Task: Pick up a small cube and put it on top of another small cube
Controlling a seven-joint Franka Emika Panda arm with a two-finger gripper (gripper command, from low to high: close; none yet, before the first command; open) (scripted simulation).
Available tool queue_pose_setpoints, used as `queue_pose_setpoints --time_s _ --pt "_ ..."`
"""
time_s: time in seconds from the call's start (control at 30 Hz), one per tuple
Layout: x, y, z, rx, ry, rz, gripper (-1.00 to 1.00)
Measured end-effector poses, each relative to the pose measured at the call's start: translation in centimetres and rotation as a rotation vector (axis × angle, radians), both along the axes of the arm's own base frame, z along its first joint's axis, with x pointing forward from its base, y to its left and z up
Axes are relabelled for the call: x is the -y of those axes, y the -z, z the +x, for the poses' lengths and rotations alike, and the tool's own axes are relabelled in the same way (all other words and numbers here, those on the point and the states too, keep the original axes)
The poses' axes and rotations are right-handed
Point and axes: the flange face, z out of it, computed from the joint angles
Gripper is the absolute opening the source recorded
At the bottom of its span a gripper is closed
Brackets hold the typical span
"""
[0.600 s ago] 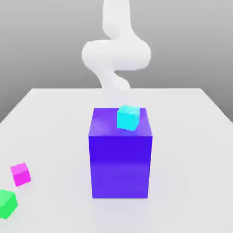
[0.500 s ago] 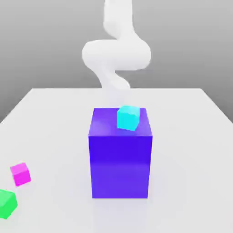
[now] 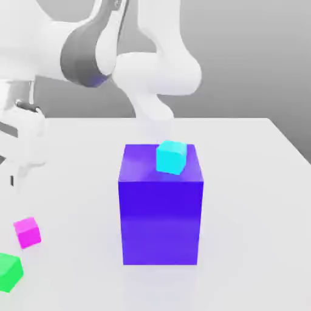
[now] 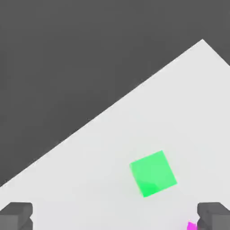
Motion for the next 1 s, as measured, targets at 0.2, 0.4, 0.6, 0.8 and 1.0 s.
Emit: queue_pose_setpoints --time_s 0.2,0.4,0.6,0.8,1.0 --pt "2.9 10.9 -6.8 -0.114 0.180 0.117 0.00" --pt "3.0 17.4 -7.4 -0.124 0.194 0.126 -1.00" --pt "3.0 17.8 -7.4 -0.124 0.194 0.126 -1.00" --pt "3.0 12.5 -7.3 -0.123 0.194 0.127 -1.00" --pt "3.6 8.5 -0.7 -0.137 -0.038 0.111 -1.00"
